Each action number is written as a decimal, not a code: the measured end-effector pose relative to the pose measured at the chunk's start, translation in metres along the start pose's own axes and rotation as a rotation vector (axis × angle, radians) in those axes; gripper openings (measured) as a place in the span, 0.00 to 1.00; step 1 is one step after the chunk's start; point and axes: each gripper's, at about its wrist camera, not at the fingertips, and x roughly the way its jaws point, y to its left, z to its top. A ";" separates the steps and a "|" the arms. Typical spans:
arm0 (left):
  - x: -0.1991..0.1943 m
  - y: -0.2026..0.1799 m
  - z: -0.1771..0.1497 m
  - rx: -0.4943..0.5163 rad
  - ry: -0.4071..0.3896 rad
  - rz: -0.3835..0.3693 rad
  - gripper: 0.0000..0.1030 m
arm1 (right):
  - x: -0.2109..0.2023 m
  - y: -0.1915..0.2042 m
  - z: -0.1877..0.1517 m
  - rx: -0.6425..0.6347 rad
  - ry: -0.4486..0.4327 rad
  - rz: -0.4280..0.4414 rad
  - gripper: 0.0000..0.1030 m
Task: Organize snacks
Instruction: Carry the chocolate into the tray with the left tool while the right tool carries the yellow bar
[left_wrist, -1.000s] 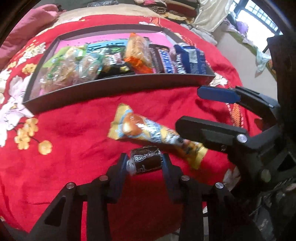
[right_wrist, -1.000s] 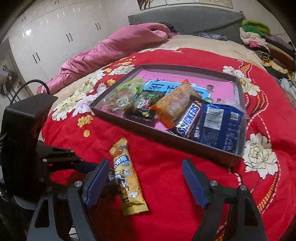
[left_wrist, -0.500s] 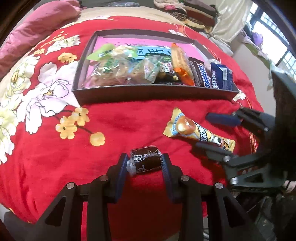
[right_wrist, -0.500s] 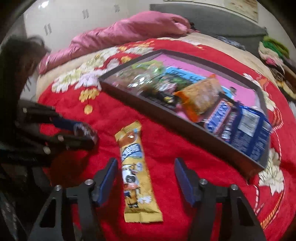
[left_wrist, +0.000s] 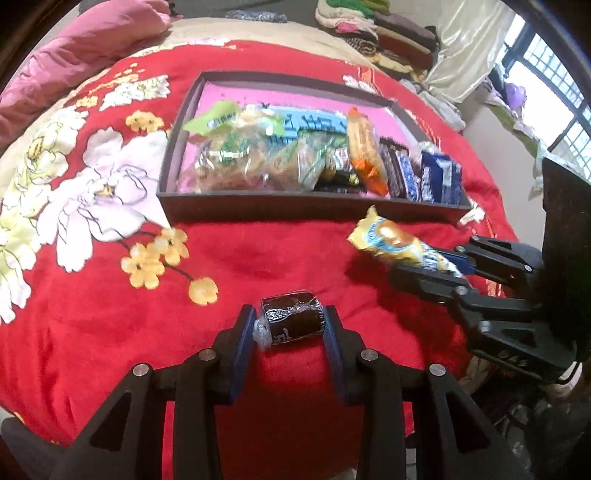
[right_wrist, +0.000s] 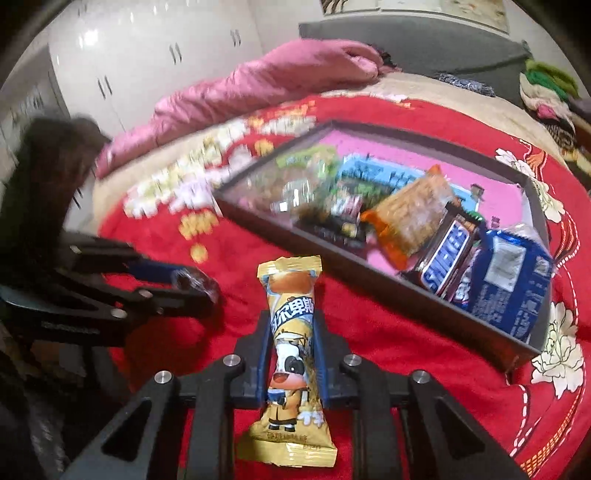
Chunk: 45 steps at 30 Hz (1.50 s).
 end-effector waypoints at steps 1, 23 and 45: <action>-0.004 0.000 0.002 -0.002 -0.011 -0.001 0.37 | -0.007 -0.002 0.002 0.018 -0.030 0.025 0.20; -0.038 -0.006 0.062 -0.010 -0.172 0.035 0.37 | -0.067 -0.051 0.030 0.244 -0.334 -0.002 0.20; -0.034 -0.031 0.083 0.049 -0.219 0.080 0.37 | -0.074 -0.059 0.039 0.280 -0.398 -0.040 0.20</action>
